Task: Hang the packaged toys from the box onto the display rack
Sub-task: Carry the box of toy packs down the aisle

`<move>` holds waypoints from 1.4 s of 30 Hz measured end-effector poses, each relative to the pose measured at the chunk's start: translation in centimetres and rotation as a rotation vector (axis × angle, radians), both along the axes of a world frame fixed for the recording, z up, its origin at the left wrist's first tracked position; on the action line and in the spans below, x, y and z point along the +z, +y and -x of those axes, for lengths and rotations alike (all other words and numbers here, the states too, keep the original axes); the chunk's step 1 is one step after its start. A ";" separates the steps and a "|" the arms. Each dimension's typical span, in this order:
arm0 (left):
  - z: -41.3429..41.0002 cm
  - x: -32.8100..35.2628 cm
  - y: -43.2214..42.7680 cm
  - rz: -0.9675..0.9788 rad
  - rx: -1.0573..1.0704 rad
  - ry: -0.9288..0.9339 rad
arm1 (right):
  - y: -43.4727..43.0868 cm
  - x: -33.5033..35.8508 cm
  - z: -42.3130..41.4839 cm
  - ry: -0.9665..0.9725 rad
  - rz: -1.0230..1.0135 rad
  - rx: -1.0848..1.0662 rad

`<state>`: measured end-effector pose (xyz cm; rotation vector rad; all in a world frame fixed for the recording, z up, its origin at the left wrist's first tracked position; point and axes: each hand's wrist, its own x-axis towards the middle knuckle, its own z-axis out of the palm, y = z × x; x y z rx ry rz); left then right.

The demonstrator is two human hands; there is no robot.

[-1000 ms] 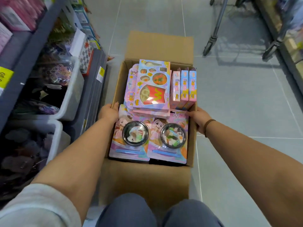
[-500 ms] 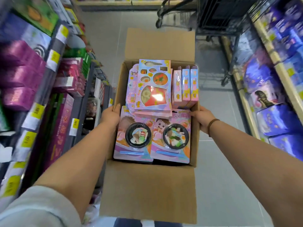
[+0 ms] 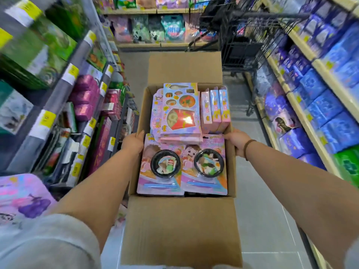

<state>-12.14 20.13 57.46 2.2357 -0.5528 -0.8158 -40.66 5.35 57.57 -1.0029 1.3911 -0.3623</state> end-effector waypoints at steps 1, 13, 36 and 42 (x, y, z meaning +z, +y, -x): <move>0.6 0.4 1.8 0.019 -0.017 0.001 | 2.3 0.8 0.8 -0.006 0.007 -0.019; 9.6 2.4 20.5 -0.067 -0.074 -0.064 | 20.3 1.5 9.6 -0.029 -0.023 0.016; 34.4 -0.6 64.2 -0.210 0.599 -0.064 | 47.9 -1.2 16.3 0.031 -0.066 0.797; 34.8 0.0 75.0 -0.133 0.824 -0.056 | 57.5 -0.9 11.0 -0.006 -0.054 1.008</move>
